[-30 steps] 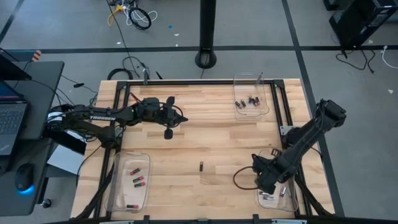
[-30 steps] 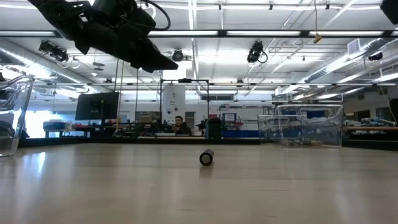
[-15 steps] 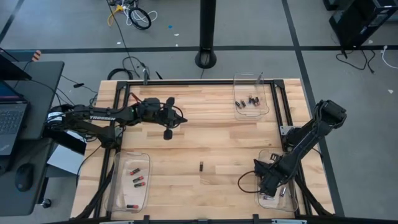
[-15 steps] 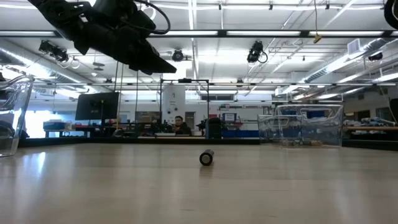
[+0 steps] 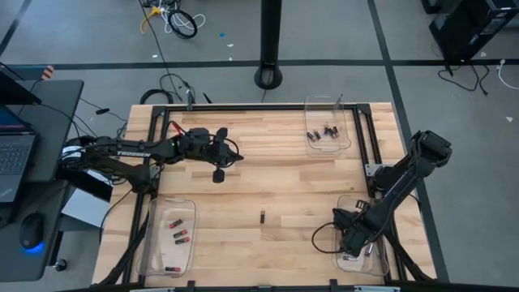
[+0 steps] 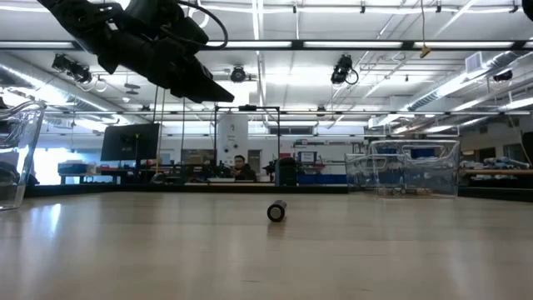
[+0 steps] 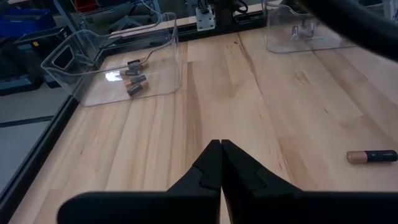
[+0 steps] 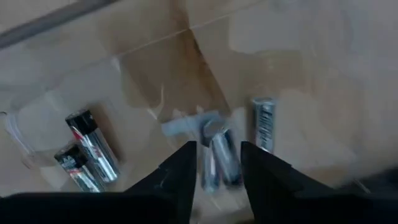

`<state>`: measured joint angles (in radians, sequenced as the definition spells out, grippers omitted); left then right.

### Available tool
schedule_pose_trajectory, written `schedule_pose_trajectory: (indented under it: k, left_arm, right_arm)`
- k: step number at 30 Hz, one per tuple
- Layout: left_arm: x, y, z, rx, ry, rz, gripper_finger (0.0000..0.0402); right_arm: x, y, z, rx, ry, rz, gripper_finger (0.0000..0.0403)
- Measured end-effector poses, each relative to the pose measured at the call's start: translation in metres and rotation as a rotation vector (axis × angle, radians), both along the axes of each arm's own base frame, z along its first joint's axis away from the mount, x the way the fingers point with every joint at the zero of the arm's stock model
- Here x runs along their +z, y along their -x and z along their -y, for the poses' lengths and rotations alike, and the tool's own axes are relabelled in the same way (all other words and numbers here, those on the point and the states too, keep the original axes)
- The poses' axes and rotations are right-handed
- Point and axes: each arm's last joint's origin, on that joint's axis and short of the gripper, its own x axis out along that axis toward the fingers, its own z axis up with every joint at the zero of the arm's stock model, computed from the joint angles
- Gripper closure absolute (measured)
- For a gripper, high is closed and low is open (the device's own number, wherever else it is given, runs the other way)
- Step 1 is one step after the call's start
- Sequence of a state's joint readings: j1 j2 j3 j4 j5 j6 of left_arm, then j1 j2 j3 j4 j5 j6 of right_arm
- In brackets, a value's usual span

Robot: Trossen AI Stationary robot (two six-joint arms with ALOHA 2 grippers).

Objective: Sort batteries
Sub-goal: Put the white battery into the bottom right transparent bin, then put the brown battery into the top transparent bin

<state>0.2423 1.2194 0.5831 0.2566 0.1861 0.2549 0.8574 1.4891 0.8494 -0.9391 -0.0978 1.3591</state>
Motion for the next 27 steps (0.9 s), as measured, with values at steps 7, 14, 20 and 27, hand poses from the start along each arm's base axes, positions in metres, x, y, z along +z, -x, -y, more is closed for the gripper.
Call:
schedule_pose_trajectory:
  k: [7, 14, 20, 27]
  left_arm:
    - [0.000, 0.000, 0.000, -0.003, -0.009, 0.000, 0.0391]
    - [0.000, 0.000, 0.002, -0.070, -0.033, 0.005, 0.0391]
    - [0.000, 0.000, 0.002, -0.081, -0.030, 0.007, 0.0391]
    - [0.002, -0.001, 0.002, -0.077, -0.036, 0.026, 0.0392]
  right_arm:
    - [0.051, -0.010, -0.009, -0.004, 0.051, 0.029, 0.0249]
    - [0.103, -0.035, -0.007, -0.009, 0.158, 0.317, 0.0249]
    - [0.105, -0.071, 0.009, 0.081, 0.205, 0.513, 0.0249]
    - [0.079, -0.111, 0.036, 0.202, 0.168, 0.674, 0.0247]
